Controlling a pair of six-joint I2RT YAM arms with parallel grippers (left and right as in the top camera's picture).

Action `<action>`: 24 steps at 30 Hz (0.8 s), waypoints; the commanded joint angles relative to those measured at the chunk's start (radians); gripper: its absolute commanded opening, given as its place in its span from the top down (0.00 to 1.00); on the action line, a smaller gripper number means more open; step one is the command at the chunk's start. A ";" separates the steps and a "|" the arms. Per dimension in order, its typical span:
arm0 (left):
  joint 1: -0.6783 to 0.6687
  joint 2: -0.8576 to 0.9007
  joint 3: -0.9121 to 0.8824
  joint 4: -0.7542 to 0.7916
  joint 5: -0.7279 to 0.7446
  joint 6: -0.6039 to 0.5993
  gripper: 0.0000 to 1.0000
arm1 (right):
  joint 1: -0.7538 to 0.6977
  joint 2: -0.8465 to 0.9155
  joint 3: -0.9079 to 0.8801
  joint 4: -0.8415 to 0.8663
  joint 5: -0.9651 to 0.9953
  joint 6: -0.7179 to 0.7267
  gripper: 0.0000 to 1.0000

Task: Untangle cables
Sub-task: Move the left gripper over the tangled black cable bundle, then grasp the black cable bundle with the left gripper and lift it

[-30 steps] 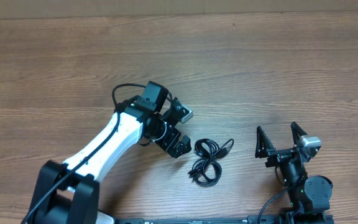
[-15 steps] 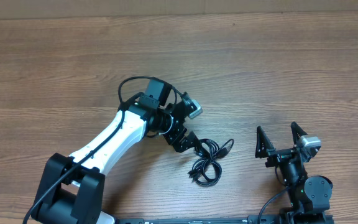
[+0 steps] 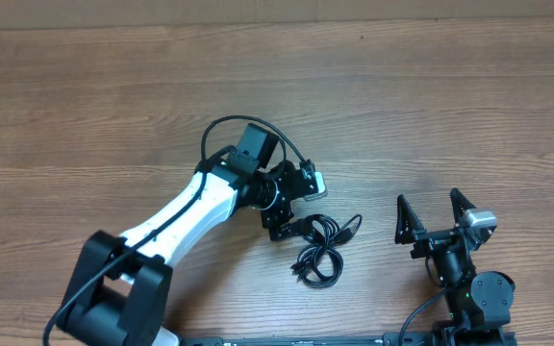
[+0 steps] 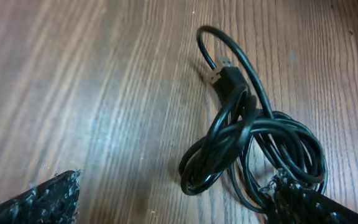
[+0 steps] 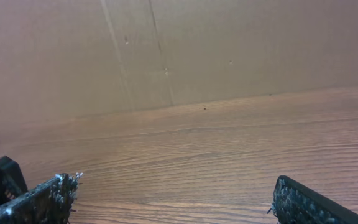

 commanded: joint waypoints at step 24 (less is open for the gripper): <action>-0.016 0.181 0.019 0.076 0.188 0.026 0.68 | -0.004 -0.006 -0.010 0.004 0.009 0.003 0.00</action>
